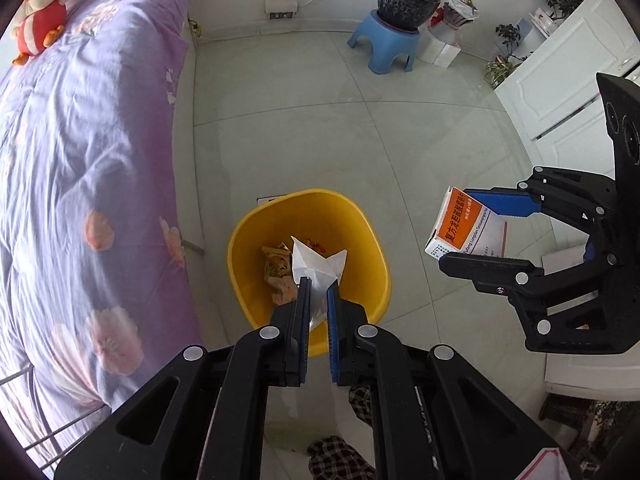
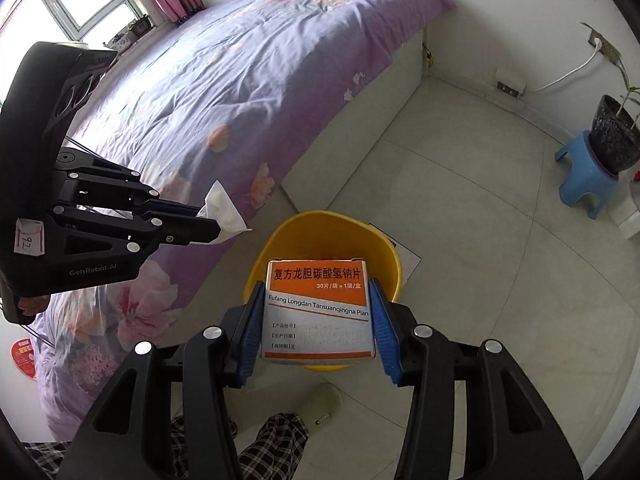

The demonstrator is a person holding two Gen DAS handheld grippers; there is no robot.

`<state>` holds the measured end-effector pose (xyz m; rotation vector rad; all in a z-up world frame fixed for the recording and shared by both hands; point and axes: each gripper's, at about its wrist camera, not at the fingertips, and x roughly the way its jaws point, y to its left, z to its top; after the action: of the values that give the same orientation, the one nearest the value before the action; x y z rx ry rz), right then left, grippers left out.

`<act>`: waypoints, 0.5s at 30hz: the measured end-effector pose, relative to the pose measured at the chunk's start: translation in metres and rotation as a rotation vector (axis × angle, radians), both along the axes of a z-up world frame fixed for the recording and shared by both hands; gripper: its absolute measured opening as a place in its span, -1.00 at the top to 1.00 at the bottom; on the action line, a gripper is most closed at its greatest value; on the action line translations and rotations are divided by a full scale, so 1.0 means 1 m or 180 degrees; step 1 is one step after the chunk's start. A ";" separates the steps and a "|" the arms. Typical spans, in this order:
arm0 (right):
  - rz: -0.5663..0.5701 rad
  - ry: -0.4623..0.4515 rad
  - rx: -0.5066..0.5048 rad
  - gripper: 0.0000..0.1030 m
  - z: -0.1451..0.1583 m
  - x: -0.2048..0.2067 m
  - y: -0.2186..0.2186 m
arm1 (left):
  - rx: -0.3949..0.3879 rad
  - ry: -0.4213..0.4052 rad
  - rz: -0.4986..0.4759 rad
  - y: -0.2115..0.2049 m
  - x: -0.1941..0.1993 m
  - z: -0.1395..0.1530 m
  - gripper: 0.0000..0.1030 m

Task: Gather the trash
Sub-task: 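Open the right tool over the wastebasket while the left tool releases the tissue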

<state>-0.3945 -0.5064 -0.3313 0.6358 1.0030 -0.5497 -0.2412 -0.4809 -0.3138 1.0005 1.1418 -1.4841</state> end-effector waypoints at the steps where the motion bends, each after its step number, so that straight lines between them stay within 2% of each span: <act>1: 0.0012 0.0031 0.0036 0.01 -0.011 0.003 -0.004 | 0.0049 0.0016 0.0023 -0.004 0.000 -0.011 0.83; 8: 0.0114 0.0200 0.0270 0.01 -0.080 0.018 -0.024 | 0.0353 0.0042 0.0093 -0.020 0.001 -0.072 0.83; 15: 0.0135 0.0268 0.0394 0.01 -0.115 0.023 -0.036 | 0.0517 0.0091 0.0133 -0.024 -0.001 -0.100 0.83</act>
<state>-0.3711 -0.5429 -0.4466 0.7039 1.1339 -0.4830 -0.2424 -0.5048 -0.4136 1.0617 1.3127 -1.3937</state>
